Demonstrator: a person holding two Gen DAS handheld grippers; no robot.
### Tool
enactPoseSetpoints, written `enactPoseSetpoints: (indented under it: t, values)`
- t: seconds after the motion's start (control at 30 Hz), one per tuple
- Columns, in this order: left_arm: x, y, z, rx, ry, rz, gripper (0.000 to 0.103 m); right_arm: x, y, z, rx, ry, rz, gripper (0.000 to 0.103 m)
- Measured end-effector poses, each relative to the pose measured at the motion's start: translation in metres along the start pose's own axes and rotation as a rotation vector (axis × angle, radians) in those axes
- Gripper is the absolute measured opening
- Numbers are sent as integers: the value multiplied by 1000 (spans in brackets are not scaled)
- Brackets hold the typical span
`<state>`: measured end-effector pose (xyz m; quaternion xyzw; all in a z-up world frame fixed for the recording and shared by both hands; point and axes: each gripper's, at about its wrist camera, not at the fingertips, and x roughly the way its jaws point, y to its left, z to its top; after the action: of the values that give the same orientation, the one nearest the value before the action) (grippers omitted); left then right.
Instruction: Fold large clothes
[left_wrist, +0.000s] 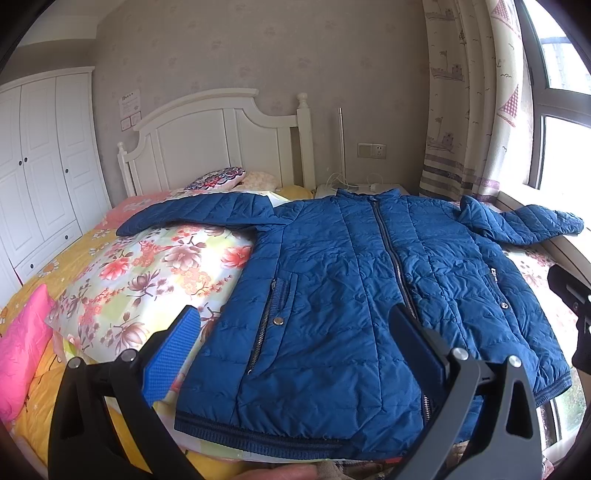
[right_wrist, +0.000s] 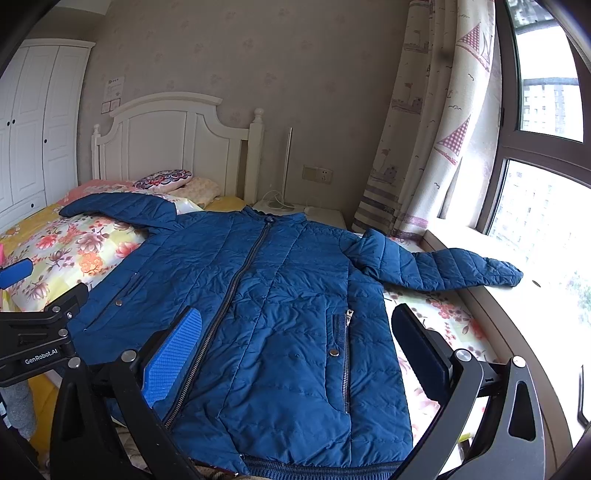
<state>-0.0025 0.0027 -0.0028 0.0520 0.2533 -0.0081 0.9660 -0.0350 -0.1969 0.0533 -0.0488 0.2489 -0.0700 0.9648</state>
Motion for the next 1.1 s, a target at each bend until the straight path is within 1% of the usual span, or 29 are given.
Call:
enactPoseSetpoints:
  t: [0.13,0.3,0.87,0.93,1.1]
  values:
    - [4,4,-2,0,15,1,101,3,2,-2,-11,10,-7,99]
    - [5,4,-3,1,15,2,101,6,0,-3,-11,13,-15,99]
    - [10,-4,-7,21,32,1,101,12,-2,-7,-12,28,-16,99]
    - [12,-5,-7,21,41,0,101,16,-5,-8,-5,40,-11,99]
    - [22,-7,-8,26,73,4,101,40,-21,-17,54,117,-13,99]
